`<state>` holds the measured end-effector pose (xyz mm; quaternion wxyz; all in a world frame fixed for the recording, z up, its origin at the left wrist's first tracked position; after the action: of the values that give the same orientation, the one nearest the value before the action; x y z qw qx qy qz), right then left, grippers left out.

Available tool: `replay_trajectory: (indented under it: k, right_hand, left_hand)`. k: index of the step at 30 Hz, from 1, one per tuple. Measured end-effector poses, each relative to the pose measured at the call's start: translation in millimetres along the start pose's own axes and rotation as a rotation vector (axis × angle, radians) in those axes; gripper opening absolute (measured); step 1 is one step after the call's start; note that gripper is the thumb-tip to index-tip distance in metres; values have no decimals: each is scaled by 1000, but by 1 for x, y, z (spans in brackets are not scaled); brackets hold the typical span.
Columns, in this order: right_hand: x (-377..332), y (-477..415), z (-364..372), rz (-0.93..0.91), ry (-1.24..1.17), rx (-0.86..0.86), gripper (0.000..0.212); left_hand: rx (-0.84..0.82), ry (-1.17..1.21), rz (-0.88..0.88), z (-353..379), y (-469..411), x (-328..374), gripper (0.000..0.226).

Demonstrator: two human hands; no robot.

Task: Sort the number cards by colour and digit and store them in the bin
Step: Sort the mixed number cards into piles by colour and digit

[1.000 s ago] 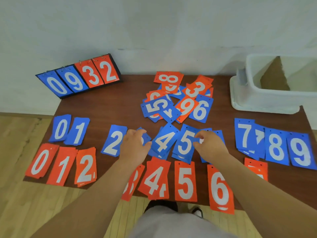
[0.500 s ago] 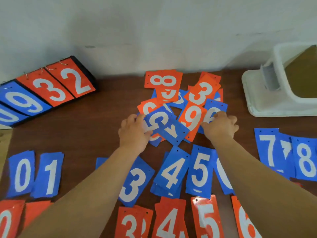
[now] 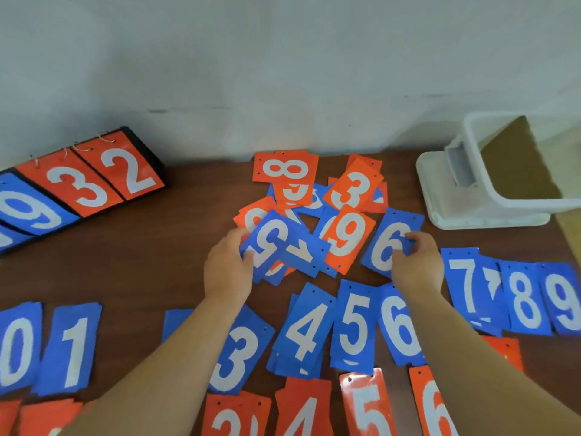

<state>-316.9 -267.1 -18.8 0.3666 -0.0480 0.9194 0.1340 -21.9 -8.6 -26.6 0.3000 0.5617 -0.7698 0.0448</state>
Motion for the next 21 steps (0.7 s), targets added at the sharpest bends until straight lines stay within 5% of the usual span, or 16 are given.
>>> replay_trajectory:
  k: [7,13,21]
  right_hand:
    - [-2,49,-65,-111,-186,-31,44]
    - [23,95,-125,-214,-259,-180,39]
    - [39,132,-222,-349,-464,-405,35]
  left_hand:
    - [3,448,-91,-65,62,4,22]
    - [-386,536,25,-32,174,60,42]
    - [-718,336,259,45,345,172,58]
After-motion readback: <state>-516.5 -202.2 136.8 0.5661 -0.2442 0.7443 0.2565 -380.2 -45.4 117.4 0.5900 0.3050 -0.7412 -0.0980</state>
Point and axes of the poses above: each hand's wrist, its own y-axis away from the middle knuckle, its own z-axis out of the palm, x = y × z, the point moved 9 cm from there along -y, towards the middle knuckle, and after that the axes turned 9 degrees about -z, right-handed, at the moved point
